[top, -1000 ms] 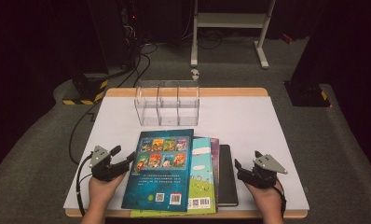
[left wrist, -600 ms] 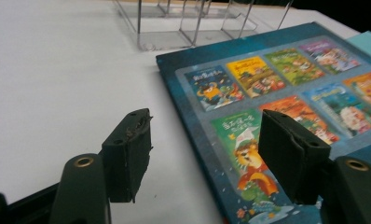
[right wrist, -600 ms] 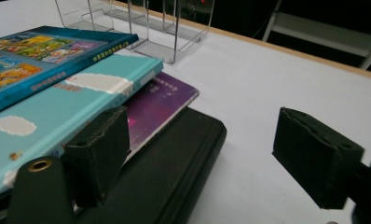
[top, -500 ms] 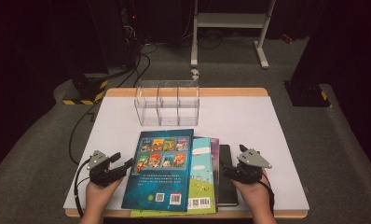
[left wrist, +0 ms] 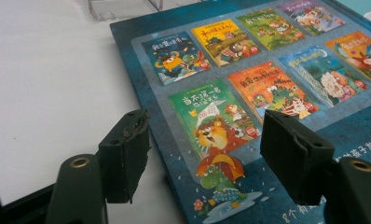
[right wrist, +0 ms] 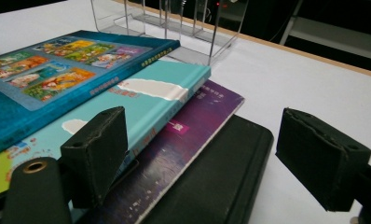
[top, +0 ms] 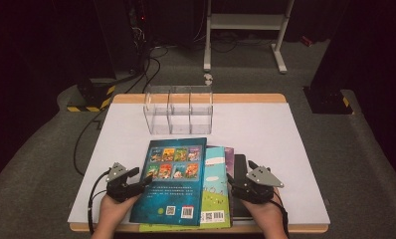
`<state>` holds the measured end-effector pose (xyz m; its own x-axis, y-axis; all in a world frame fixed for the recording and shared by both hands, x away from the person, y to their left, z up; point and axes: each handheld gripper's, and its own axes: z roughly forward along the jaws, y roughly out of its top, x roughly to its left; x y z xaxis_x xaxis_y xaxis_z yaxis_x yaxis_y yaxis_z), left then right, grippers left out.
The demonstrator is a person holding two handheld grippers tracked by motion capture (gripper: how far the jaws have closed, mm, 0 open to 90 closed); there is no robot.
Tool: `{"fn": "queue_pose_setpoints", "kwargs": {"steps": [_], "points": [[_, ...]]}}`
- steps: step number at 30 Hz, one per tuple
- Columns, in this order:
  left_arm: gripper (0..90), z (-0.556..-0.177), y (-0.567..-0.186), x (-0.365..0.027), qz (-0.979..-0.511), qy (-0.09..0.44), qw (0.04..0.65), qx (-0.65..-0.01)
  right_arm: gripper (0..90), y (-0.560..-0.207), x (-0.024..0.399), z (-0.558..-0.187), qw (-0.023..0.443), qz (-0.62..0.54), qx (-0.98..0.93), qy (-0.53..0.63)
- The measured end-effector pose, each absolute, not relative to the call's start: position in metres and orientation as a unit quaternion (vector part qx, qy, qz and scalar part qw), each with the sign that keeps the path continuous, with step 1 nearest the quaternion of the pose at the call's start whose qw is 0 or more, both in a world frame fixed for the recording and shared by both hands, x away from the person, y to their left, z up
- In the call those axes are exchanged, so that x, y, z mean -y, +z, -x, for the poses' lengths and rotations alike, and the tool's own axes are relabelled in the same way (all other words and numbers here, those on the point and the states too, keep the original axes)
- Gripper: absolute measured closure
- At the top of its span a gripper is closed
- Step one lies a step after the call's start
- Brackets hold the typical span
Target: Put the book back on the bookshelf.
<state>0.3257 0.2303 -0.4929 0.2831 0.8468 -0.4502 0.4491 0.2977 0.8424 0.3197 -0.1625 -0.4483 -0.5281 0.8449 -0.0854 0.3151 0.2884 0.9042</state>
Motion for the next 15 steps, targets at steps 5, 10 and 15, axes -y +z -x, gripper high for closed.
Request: {"fn": "queue_pose_setpoints", "kwargs": {"steps": [5, 10, 15], "points": [[35.1, -0.3287, -0.4953, -0.2300, -0.572, 0.174, 0.554, -0.579, 16.9, -0.4495, 0.1680, -0.3212, 0.292, -0.396, -0.744, 0.452], [32.0, -0.3293, -0.4968, -0.2297, -0.574, 0.183, 0.550, -0.578, 17.0, -0.4526, 0.1644, -0.3228, 0.288, -0.395, -0.749, 0.447], [31.5, -0.3290, -0.4967, -0.2275, -0.571, 0.170, 0.556, -0.579, 17.0, -0.4524, 0.1597, -0.3223, 0.288, -0.390, -0.752, 0.446]]}}
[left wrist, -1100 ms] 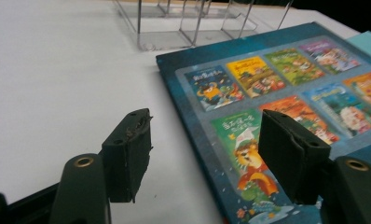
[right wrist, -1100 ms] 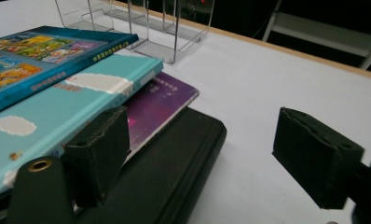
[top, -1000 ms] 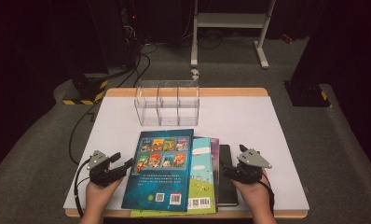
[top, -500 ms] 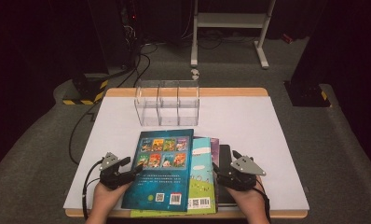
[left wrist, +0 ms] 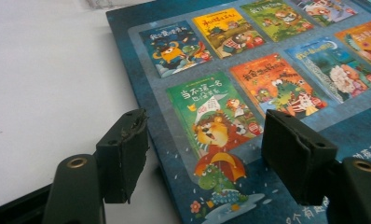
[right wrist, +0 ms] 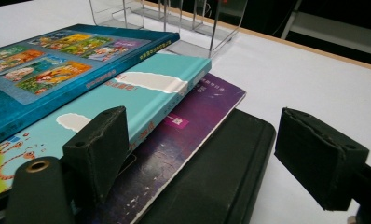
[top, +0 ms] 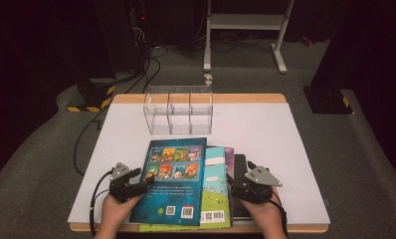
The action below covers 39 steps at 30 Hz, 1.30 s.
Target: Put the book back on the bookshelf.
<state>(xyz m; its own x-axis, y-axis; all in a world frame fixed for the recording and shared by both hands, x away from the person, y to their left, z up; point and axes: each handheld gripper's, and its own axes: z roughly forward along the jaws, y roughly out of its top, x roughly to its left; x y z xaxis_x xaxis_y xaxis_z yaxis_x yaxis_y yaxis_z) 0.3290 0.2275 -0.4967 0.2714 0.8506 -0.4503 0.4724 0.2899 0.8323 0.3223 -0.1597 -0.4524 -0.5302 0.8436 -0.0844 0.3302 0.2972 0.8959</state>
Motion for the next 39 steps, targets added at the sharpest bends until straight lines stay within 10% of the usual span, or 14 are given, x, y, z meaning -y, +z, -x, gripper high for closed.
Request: {"fn": "queue_pose_setpoints", "kwargs": {"steps": [39], "points": [[23.6, -0.3291, -0.4955, -0.2191, -0.565, 0.162, 0.551, -0.592, 16.8, -0.4496, 0.1633, -0.3207, 0.288, -0.389, -0.749, 0.452]]}}
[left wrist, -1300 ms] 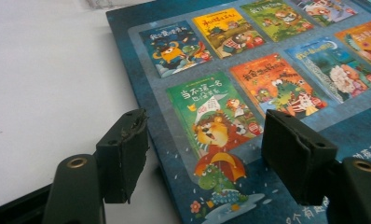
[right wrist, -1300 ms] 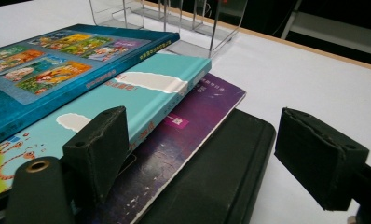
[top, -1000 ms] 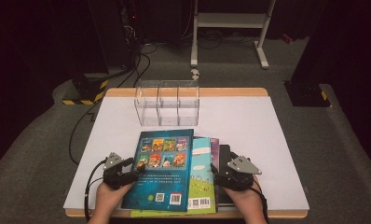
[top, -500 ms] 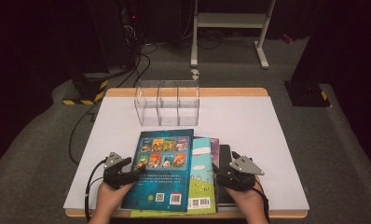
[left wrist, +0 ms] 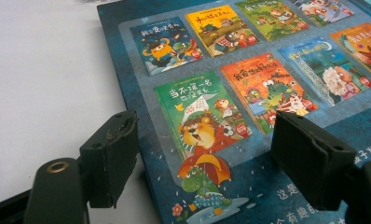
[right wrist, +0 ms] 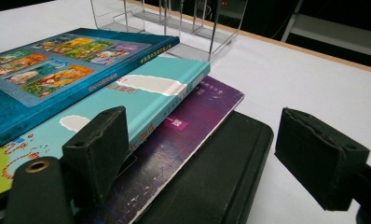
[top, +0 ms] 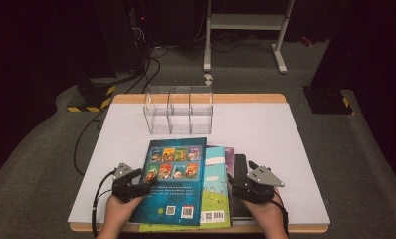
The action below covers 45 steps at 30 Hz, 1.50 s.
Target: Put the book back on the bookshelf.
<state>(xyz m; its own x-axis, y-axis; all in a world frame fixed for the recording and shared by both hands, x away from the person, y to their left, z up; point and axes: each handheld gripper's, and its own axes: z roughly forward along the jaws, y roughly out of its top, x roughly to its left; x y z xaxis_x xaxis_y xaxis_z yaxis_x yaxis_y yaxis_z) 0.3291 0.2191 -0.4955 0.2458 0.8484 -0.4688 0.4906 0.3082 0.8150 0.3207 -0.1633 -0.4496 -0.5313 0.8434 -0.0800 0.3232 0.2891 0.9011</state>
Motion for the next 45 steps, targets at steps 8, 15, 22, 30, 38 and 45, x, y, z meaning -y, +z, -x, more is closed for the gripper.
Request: {"fn": "queue_pose_setpoints", "kwargs": {"steps": [8, 15, 22, 30, 38, 45], "points": [[25.2, -0.327, -0.495, -0.216, -0.570, 0.157, 0.554, -0.586, 17.0, -0.453, 0.160, -0.322, 0.282, -0.390, -0.754, 0.447], [26.4, -0.323, -0.493, -0.210, -0.578, 0.153, 0.557, -0.576, 17.8, -0.453, 0.160, -0.322, 0.280, -0.390, -0.753, 0.450], [27.7, -0.319, -0.490, -0.200, -0.584, 0.149, 0.560, -0.568, 19.7, -0.449, 0.159, -0.319, 0.267, -0.389, -0.750, 0.464], [29.3, -0.312, -0.486, -0.179, -0.598, 0.138, 0.573, -0.543, 19.2, -0.448, 0.150, -0.316, 0.250, -0.374, -0.760, 0.468], [29.8, -0.308, -0.484, -0.166, -0.605, 0.137, 0.578, -0.531, 18.8, -0.451, 0.144, -0.316, 0.234, -0.370, -0.769, 0.465], [38.0, -0.295, -0.477, -0.137, -0.644, 0.143, 0.589, -0.466, 17.4, -0.453, 0.136, -0.315, 0.220, -0.366, -0.779, 0.460]]}}
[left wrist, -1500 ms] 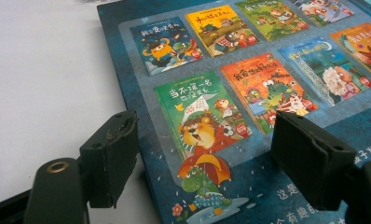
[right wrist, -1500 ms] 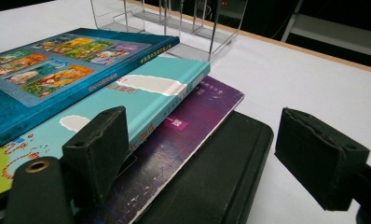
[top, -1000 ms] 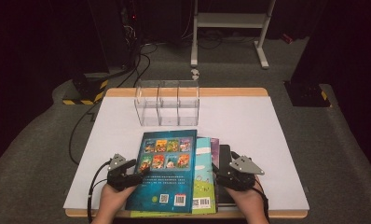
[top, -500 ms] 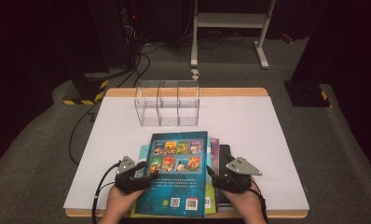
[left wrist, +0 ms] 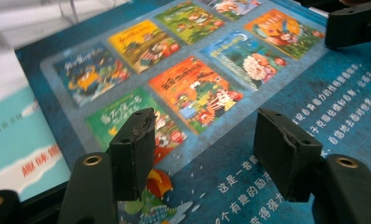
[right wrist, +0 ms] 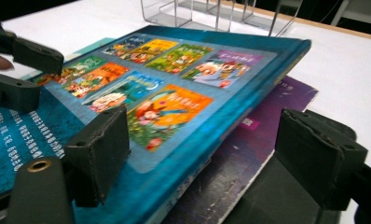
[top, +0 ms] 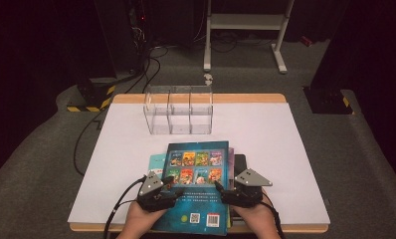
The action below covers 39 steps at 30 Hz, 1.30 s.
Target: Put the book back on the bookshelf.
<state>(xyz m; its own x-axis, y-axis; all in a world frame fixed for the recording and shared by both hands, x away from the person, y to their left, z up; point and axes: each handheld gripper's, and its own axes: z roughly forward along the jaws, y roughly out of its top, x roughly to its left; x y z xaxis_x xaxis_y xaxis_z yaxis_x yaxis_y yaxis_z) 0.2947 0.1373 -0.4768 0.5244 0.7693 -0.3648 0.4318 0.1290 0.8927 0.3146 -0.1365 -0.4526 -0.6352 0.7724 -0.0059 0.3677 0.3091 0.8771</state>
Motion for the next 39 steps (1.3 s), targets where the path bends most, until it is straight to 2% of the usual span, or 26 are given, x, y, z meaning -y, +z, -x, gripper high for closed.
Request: {"fn": "queue_pose_setpoints", "kwargs": {"steps": [1, 9, 16, 19, 23, 28, 34, 39], "points": [[34.4, -0.296, -0.476, -0.139, -0.647, 0.144, 0.582, -0.471, 17.4, -0.453, 0.136, -0.314, 0.221, -0.365, -0.779, 0.460], [31.2, -0.309, -0.481, -0.176, -0.608, 0.146, 0.569, -0.535, 17.5, -0.451, 0.142, -0.314, 0.222, -0.373, -0.773, 0.464], [26.7, -0.312, -0.484, -0.171, -0.599, 0.096, 0.574, -0.550, 17.6, -0.451, 0.142, -0.314, 0.220, -0.372, -0.775, 0.461], [23.2, -0.311, -0.484, -0.166, -0.597, 0.097, 0.574, -0.552, 17.6, -0.452, 0.140, -0.315, 0.214, -0.370, -0.779, 0.459], [23.3, -0.312, -0.483, -0.161, -0.600, 0.094, 0.576, -0.548, 17.6, -0.451, 0.141, -0.315, 0.206, -0.373, -0.782, 0.456], [23.3, -0.314, -0.478, -0.147, -0.624, 0.087, 0.568, -0.530, 17.4, -0.449, 0.148, -0.315, 0.208, -0.380, -0.780, 0.452], [23.8, -0.312, -0.478, -0.142, -0.624, 0.085, 0.577, -0.520, 17.5, -0.449, 0.155, -0.314, 0.183, -0.403, -0.773, 0.454], [29.8, -0.305, -0.478, -0.151, -0.630, 0.069, 0.576, -0.517, 17.4, -0.448, 0.152, -0.305, 0.162, -0.425, -0.771, 0.446]]}}
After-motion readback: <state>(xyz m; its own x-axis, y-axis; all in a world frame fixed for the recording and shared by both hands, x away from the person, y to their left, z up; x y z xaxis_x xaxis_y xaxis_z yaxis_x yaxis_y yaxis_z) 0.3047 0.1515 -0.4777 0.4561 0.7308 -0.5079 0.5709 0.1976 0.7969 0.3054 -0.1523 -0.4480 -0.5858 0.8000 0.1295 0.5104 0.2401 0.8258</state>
